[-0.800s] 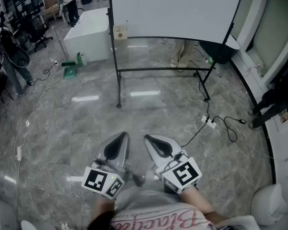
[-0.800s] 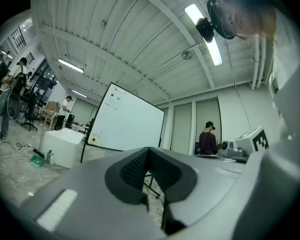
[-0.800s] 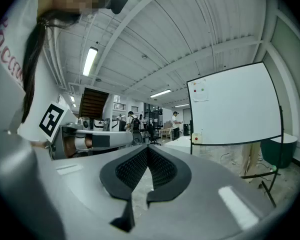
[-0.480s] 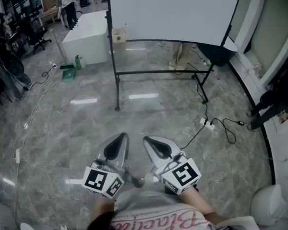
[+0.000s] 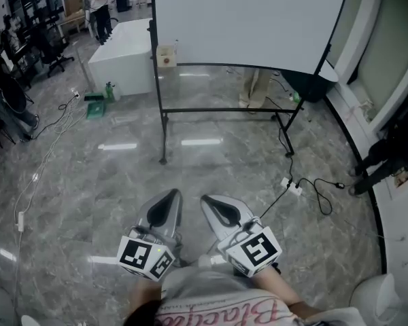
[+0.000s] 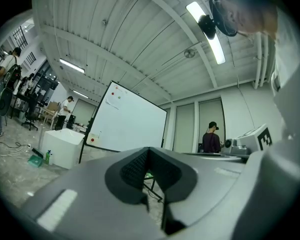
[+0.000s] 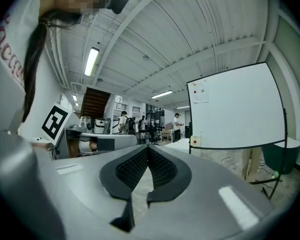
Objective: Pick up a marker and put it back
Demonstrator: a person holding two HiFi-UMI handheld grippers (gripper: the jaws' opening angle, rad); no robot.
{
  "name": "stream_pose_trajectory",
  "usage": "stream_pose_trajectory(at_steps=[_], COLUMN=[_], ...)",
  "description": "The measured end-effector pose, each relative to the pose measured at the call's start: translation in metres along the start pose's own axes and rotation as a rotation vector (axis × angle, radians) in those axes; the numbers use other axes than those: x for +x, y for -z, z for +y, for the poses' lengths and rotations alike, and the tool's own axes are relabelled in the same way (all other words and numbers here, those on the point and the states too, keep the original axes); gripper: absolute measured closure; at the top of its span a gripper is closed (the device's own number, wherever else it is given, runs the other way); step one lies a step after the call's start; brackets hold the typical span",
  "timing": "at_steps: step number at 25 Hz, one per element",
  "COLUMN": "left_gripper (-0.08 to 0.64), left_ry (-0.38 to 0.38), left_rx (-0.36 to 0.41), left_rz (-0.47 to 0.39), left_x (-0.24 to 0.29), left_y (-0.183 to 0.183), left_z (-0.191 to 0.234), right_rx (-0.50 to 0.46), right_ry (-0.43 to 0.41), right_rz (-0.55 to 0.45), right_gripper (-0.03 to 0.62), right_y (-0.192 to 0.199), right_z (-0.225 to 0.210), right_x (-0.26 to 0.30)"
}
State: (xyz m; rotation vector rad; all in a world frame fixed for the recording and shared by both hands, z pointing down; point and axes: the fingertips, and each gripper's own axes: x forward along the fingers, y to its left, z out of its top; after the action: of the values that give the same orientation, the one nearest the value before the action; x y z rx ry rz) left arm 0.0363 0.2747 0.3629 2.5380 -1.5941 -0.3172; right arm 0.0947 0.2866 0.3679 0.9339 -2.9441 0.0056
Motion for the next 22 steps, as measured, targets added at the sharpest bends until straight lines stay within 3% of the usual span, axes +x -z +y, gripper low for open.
stream_pose_trajectory(at_steps=[11, 22], left_gripper=[0.561, 0.561], left_ry=[-0.042, -0.052], left_rx=[-0.005, -0.002], left_rz=[0.033, 0.05], left_x=[0.033, 0.098], left_y=[0.01, 0.003], left_z=[0.001, 0.067], right_rx=[0.028, 0.053], right_ry=[-0.062, -0.06], right_rz=[0.025, 0.044], right_gripper=[0.591, 0.591], right_y=[0.007, 0.013], right_z=[-0.033, -0.089], right_x=[0.013, 0.08])
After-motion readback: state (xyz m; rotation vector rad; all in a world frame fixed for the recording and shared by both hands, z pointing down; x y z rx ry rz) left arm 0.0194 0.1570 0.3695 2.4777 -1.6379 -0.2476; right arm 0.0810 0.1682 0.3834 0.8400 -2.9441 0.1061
